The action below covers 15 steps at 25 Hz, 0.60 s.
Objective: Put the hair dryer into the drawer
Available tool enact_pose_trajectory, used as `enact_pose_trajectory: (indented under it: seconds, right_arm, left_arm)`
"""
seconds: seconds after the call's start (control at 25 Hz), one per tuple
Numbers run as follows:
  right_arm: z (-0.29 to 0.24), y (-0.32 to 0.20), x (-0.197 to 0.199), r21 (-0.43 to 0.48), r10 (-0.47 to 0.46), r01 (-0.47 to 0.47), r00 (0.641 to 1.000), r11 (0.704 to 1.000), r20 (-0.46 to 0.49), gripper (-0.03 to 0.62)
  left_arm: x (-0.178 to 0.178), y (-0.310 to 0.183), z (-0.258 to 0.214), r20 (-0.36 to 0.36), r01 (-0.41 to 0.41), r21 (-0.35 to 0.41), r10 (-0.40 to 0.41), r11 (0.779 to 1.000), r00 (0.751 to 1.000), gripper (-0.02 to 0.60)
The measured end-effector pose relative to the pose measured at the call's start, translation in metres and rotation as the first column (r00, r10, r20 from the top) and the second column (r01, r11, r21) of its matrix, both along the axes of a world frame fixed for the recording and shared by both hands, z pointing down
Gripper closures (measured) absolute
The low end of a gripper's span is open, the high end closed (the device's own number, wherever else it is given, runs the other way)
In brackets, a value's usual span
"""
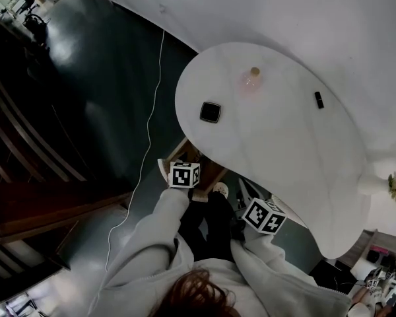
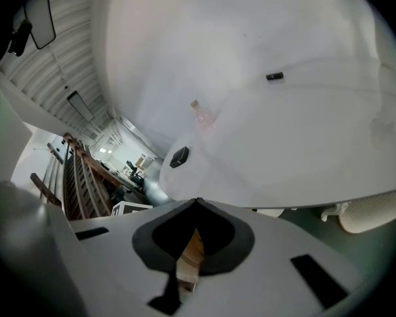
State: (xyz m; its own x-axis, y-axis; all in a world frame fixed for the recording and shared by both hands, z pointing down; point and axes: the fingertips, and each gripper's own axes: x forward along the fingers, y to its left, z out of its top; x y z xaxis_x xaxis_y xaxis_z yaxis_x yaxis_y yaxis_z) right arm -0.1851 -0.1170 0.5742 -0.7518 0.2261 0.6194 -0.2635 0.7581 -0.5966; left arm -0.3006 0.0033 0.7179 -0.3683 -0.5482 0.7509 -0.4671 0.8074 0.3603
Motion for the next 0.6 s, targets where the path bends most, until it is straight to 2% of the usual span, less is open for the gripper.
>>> enact_pose_trajectory:
  seconds: [0.24,0.6]
  right_arm:
    - [-0.007,-0.005,-0.009,-0.011,0.026,-0.026,0.999,1.0,0.03,0.545]
    - [-0.022,0.007,-0.026,-0.017,-0.004,0.006,0.997,1.0,0.079,0.545]
  left_arm:
    - [0.004,0.009,-0.018,0.024,0.017,-0.01,-0.016,1.0,1.0,0.282]
    - [0.004,0.033,-0.057,0.069,0.063,0.004,-0.063,0.998,0.996,0.282]
